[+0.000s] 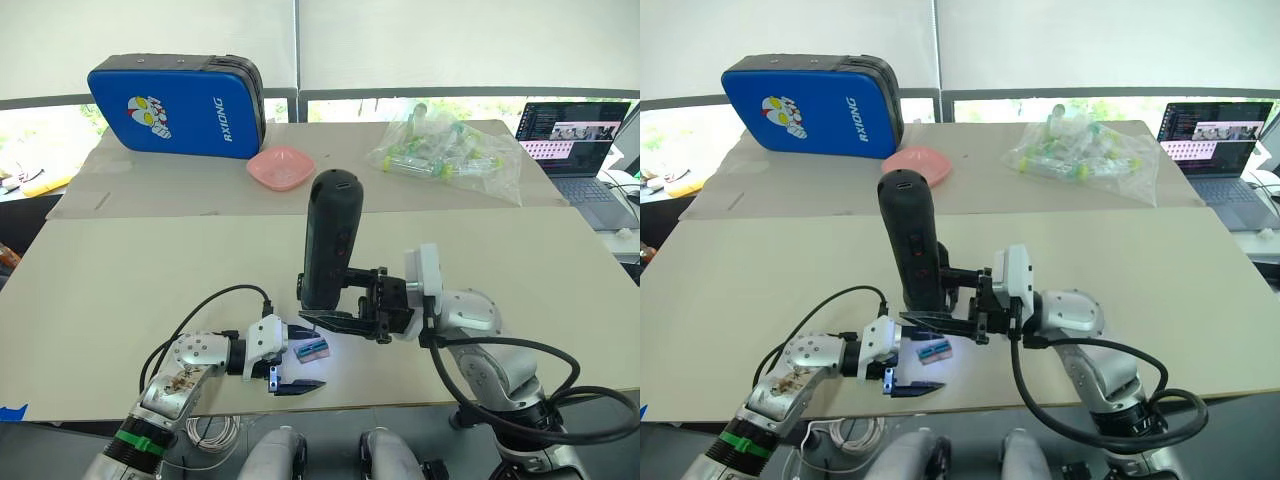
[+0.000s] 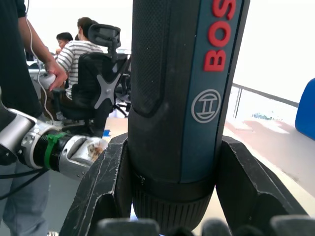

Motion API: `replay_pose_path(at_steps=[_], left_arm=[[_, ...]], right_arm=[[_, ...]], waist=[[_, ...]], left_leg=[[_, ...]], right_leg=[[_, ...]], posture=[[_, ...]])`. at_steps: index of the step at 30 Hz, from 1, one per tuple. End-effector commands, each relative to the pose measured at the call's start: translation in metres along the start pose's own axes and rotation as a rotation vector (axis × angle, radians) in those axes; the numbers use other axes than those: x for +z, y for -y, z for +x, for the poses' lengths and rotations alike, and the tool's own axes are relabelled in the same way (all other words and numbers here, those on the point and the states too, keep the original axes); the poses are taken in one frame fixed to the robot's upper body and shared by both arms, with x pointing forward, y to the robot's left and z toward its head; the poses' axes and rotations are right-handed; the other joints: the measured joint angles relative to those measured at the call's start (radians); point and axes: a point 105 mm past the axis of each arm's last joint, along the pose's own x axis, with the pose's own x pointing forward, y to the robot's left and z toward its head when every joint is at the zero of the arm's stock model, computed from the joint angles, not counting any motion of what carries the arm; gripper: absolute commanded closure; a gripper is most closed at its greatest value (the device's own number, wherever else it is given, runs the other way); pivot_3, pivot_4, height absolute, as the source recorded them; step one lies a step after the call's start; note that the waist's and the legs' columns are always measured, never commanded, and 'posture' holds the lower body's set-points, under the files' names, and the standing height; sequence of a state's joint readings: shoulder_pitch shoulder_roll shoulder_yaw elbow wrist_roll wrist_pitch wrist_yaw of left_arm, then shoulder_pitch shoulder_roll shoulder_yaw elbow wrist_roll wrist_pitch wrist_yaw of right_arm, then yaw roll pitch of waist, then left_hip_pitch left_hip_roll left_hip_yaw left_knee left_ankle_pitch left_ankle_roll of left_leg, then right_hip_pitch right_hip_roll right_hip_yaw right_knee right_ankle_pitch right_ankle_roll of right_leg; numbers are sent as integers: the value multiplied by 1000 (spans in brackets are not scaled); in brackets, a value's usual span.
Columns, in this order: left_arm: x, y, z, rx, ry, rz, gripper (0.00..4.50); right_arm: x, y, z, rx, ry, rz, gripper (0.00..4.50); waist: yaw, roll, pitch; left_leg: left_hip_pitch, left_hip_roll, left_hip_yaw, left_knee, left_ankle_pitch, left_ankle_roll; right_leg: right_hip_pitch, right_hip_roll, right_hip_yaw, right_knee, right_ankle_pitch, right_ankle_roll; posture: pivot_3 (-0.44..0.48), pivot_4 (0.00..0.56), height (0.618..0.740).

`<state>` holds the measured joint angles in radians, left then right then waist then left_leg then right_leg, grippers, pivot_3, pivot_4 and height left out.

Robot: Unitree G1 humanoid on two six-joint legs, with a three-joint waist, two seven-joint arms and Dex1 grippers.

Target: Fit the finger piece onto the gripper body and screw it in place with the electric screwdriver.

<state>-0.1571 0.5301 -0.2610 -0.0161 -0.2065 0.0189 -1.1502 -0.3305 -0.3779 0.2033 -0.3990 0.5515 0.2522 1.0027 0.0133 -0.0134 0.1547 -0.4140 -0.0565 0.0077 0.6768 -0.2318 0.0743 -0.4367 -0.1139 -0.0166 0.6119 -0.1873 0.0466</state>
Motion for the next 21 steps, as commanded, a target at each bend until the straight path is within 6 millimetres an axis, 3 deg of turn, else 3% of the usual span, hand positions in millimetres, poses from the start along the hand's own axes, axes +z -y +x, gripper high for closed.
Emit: replay_pose_path(at_steps=[1,8,21], left_arm=[[-12,-4,-8,47,3,-61,30],[-11,-6,-24,57,25,-85,30],[-15,-1,-20,7,-7,-100,30]], right_arm=[[14,-4,5,44,50,-72,2542],[15,-2,7,51,74,-78,2542],[3,5,12,56,52,-43,2542]], waist=[[-1,0,0],[-5,0,0],[-4,0,0]], left_leg=[[0,0,0,0,0,0],[0,2,0,0,0,-1],[0,1,0,-1,-1,-1]], right_leg=[[0,0,0,0,0,0],[-1,0,1,1,1,-2],[-1,0,0,1,1,-2]], posture=[[0,150,740],[0,150,740],[0,150,740]])
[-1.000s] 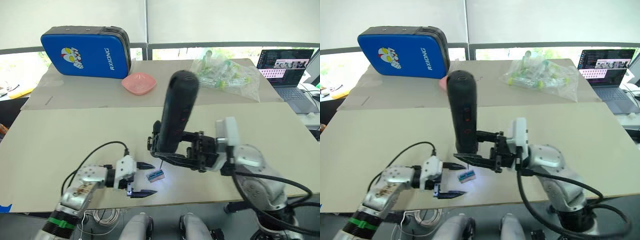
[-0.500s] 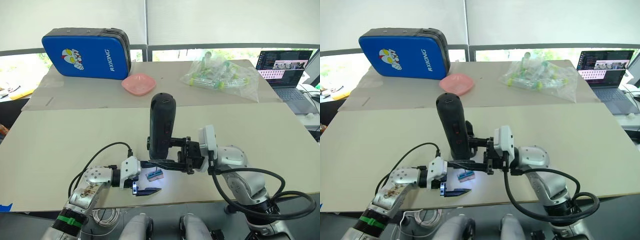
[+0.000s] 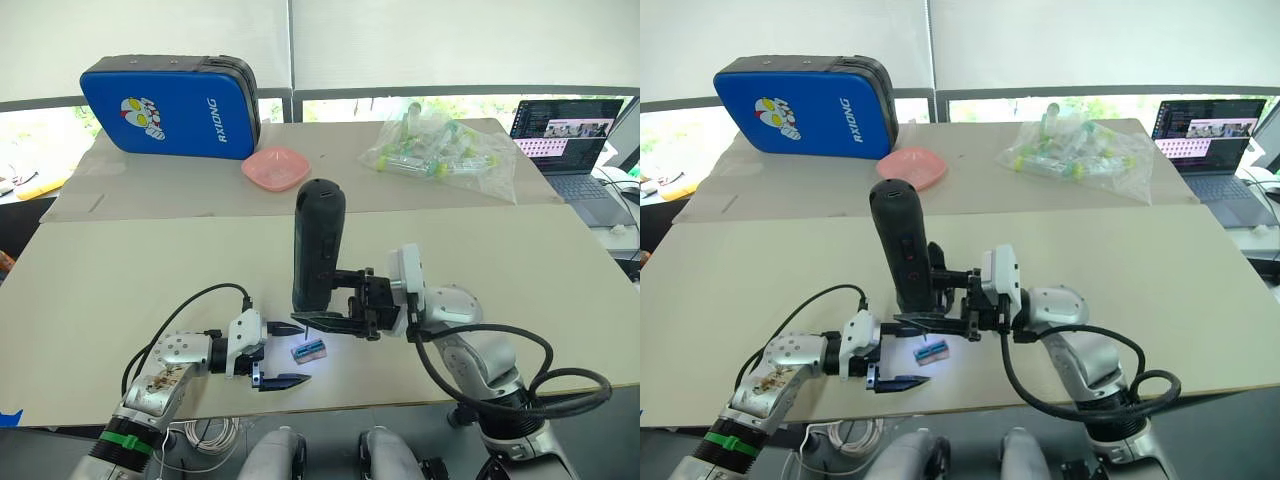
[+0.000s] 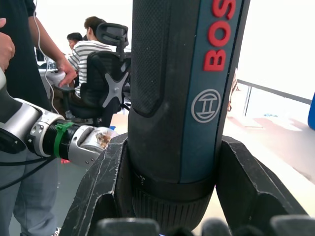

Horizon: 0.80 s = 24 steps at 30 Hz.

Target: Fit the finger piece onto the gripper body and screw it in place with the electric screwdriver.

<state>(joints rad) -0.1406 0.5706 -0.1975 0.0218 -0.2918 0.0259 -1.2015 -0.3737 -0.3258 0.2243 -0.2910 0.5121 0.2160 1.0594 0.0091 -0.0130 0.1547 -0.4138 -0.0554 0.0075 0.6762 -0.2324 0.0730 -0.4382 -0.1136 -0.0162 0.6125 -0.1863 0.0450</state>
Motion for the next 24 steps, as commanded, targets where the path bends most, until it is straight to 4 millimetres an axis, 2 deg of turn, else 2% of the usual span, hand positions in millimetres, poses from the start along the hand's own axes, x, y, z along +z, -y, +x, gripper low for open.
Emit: replay_pose_path(at_steps=[1,11,24], left_arm=[[-11,4,3,-15,-37,-30,30],[-10,8,14,-29,-42,-31,30],[-9,12,15,-44,-54,-28,30]], right_arm=[[13,-1,5,25,44,-56,2542],[5,-4,5,37,24,-27,2542],[3,-4,2,37,12,-29,2542]], waist=[[0,0,0],[4,0,0],[4,0,0]], left_leg=[[0,0,0,0,0,0],[0,0,0,0,0,0],[0,-1,0,0,0,0]], right_leg=[[0,0,0,0,0,0],[0,0,0,0,0,0],[1,0,0,0,0,0]], posture=[[0,150,740],[0,150,740],[0,150,740]])
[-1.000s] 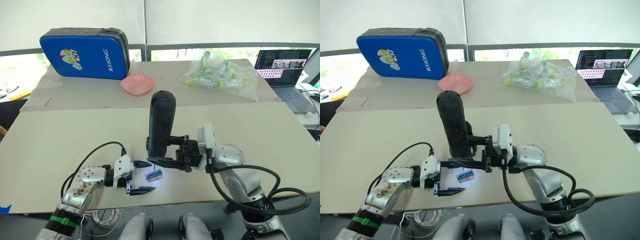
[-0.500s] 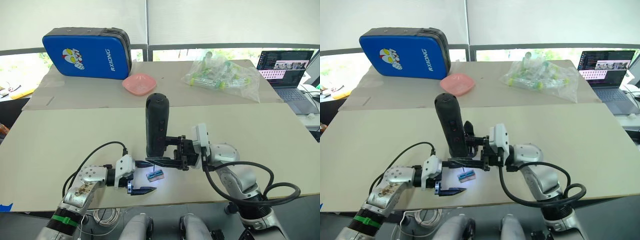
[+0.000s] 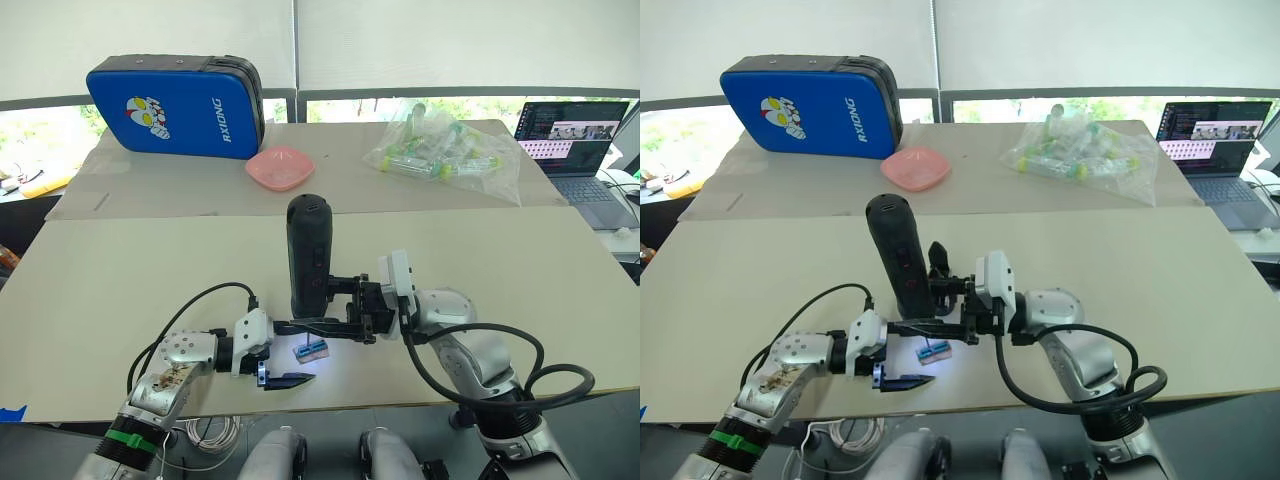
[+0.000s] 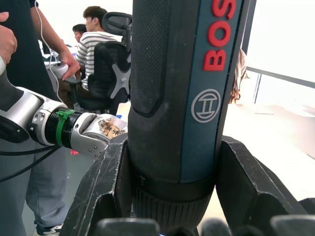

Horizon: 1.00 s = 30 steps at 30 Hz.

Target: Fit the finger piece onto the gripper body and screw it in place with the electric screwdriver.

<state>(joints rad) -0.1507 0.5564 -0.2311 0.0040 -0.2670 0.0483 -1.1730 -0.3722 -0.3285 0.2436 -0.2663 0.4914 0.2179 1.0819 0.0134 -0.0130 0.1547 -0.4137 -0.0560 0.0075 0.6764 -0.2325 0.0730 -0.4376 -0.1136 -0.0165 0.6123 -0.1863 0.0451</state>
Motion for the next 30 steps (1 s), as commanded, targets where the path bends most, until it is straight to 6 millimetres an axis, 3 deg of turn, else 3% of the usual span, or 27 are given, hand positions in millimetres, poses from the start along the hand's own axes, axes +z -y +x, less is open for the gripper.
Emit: replay_pose_path(at_steps=[1,30], left_arm=[[-10,10,5,-35,-38,-33,30],[-11,12,4,-37,-50,-43,30]], right_arm=[[13,-2,1,13,42,-51,2542],[7,-2,1,8,26,-36,2542]], waist=[[0,0,0],[-1,0,0]], left_leg=[[0,0,0,0,0,0],[0,0,0,0,0,0]], right_leg=[[0,0,0,0,0,0],[0,0,0,0,0,0]], posture=[[0,150,740],[0,150,740]])
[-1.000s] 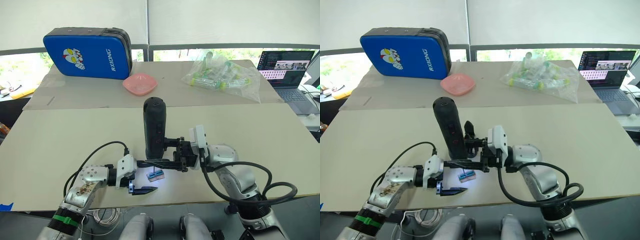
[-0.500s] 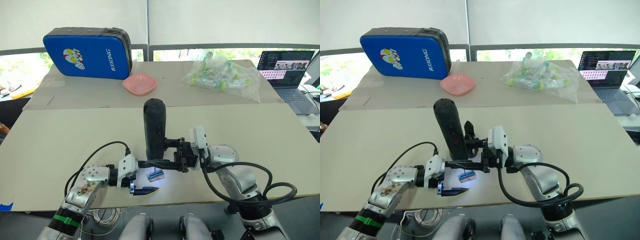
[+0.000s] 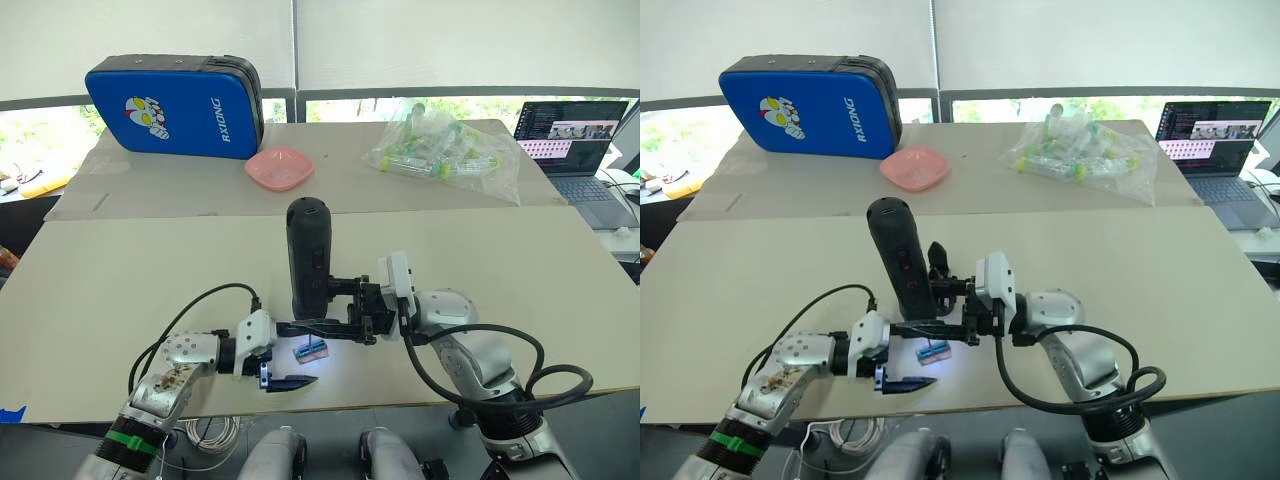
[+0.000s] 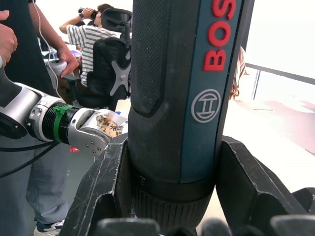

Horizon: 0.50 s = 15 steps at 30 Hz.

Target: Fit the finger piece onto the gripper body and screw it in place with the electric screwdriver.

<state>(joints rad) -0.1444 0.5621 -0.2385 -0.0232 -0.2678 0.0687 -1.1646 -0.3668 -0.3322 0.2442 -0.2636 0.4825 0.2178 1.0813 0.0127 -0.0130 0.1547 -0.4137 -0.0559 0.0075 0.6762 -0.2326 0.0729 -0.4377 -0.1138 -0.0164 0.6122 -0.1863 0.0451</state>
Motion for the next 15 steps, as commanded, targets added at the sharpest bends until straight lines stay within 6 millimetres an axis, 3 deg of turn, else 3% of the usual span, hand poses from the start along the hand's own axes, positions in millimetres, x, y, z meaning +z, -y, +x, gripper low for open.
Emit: replay_pose_path(at_steps=[1,15], left_arm=[[-12,9,3,-31,-45,-42,30],[-14,11,1,-28,-53,-48,30]], right_arm=[[10,-2,2,15,39,-37,2542],[6,-1,3,9,33,-28,2542]], waist=[[0,0,0],[0,0,0]], left_leg=[[0,0,0,0,0,0],[0,0,0,0,0,0]], right_leg=[[0,0,0,0,0,0],[0,0,0,0,0,0]], posture=[[0,150,740],[0,150,740]])
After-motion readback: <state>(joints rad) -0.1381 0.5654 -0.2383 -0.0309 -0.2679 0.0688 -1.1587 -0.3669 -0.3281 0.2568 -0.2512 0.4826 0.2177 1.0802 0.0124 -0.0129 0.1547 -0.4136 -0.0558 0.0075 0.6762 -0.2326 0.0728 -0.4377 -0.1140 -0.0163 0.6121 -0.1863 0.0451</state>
